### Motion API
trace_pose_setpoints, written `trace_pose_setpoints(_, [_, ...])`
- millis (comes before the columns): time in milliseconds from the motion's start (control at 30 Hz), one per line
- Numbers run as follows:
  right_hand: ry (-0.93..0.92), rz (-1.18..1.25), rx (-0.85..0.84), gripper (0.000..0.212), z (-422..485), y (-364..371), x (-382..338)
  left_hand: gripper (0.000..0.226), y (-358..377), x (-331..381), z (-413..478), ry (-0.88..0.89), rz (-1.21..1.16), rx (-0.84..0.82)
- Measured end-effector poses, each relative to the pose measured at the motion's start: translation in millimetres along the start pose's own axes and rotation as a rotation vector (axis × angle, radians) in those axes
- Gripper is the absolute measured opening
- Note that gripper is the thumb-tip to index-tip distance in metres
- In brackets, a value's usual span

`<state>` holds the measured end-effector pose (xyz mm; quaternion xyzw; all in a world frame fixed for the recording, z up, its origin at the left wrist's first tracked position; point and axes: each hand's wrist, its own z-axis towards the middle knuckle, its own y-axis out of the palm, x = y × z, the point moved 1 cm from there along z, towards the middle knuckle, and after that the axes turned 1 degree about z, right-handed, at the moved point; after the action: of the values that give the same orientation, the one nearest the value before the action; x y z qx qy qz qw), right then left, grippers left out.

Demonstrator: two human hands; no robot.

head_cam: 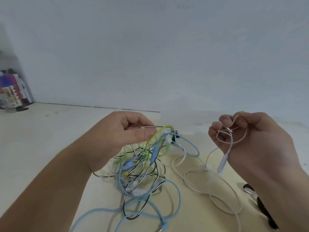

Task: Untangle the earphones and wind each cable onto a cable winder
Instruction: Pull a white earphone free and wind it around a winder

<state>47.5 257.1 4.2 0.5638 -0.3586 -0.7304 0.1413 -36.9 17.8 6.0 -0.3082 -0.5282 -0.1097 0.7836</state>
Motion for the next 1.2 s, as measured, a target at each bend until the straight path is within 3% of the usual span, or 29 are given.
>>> trace_pose_setpoints(133, [-0.005,-0.040,0.030,0.017,1.8,-1.3,2.8,0.075,3.8,-3.7,5.3,-0.032,-0.049,0.266])
trace_pose_setpoints(300, [-0.011,-0.068,0.051,0.022,4.1,-4.6,-1.0,0.036,-3.6,-3.8,9.3,-0.135,-0.457,0.563])
trace_pose_setpoints(367, [0.028,-0.100,-0.001,0.024,2.0,-3.6,-0.4,0.041,-7.0,-12.6,12.0,-0.215,-0.278,0.657])
trace_pose_setpoints(433, [0.077,-0.138,-0.078,0.020,-2.3,0.2,-0.4,0.042,-9.3,-18.0,12.0,-0.252,0.116,0.720])
trace_pose_setpoints(567, [0.129,-0.296,-0.125,0.020,-9.9,6.4,-3.7,0.030,-4.5,-19.2,7.8,-0.226,0.691,0.592])
trace_pose_setpoints(667, [0.165,-0.548,-0.108,0.021,-12.4,6.6,-3.9,0.020,6.9,-22.2,9.8,-0.152,0.846,0.528])
trace_pose_setpoints(833, [0.293,-0.960,-0.158,0.030,-14.4,-2.4,-0.3,0.018,30.6,-6.2,6.9,0.150,0.825,0.698])
trace_pose_setpoints(900, [0.305,-1.134,-0.155,0.025,-14.7,-5.9,-3.5,0.023,41.4,0.6,5.4,0.264,0.763,0.616])
trace_pose_setpoints(967, [0.314,-1.268,-0.163,0.028,-14.7,-7.7,-8.4,0.033,53.3,4.7,3.2,0.308,0.707,0.386])
trace_pose_setpoints(1100, [0.321,-1.550,-0.204,0.037,-15.0,-11.8,-16.3,0.061,66.7,-5.9,-1.8,0.044,0.781,-0.149])
trace_pose_setpoints(1200, [0.294,-1.435,-0.207,0.037,-11.4,-14.3,-20.1,0.053,59.5,-19.3,0.8,-0.018,0.947,-0.166])
